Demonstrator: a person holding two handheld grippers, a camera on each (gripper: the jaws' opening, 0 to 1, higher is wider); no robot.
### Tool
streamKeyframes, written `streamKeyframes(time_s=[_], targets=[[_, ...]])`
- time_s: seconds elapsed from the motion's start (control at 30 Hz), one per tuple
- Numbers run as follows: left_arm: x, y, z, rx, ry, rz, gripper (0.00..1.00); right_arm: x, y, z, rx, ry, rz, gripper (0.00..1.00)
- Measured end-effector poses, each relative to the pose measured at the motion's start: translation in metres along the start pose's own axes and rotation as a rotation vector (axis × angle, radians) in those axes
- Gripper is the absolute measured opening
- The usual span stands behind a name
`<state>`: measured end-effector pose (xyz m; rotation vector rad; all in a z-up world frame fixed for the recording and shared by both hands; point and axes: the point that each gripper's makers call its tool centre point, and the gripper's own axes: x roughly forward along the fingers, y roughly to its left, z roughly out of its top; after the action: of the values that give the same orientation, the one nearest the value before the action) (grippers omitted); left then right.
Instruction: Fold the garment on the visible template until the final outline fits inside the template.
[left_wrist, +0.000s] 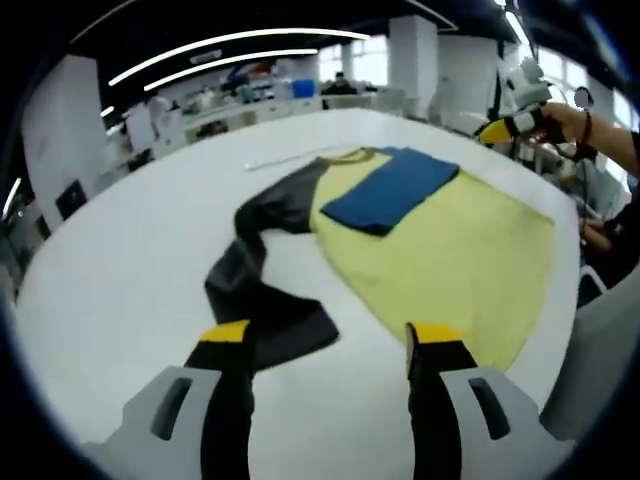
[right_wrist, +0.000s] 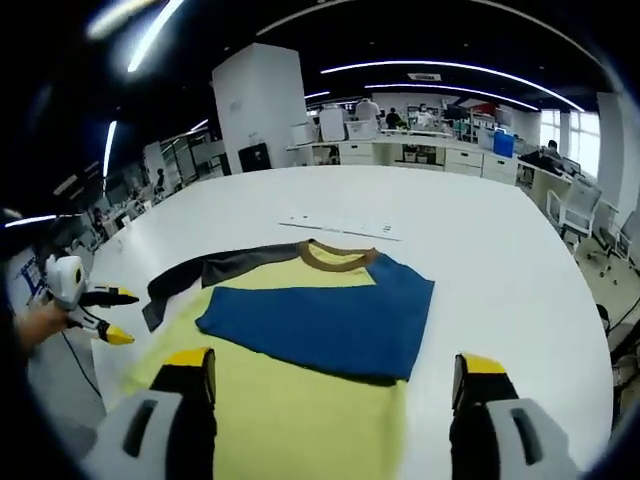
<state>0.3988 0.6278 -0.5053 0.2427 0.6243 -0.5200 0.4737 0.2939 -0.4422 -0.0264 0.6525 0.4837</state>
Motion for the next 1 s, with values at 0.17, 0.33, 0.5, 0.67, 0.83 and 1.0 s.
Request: streamKeyframes(time_s=[0.17, 0.33, 0.5, 0.67, 0.83, 1.0], targets=[[0.006, 0.004, -0.006, -0.003, 0.012, 0.007, 0.50, -0.014, 0.011, -0.003, -0.002, 0.001, 0.024, 0.98], [0.011, 0.007, -0.009, 0.004, 0.003, 0.013, 0.44, -0.029, 0.018, -0.011, -0.015, 0.006, 0.034, 0.98], [0.017, 0.006, -0.013, 0.005, 0.032, 0.018, 0.39, -0.038, 0.024, -0.021, -0.005, 0.014, 0.050, 0.95], [0.022, 0.009, -0.017, 0.000, 0.052, 0.037, 0.30, -0.046, 0.032, -0.026, 0.018, 0.013, 0.071, 0.93], [0.021, 0.012, -0.019, -0.007, 0.042, 0.048, 0.26, -0.049, 0.034, -0.029, 0.040, 0.008, 0.072, 0.91], [0.023, 0.010, -0.018, 0.026, 0.039, 0.049, 0.14, -0.049, 0.032, -0.038, 0.036, 0.026, 0.054, 0.90]])
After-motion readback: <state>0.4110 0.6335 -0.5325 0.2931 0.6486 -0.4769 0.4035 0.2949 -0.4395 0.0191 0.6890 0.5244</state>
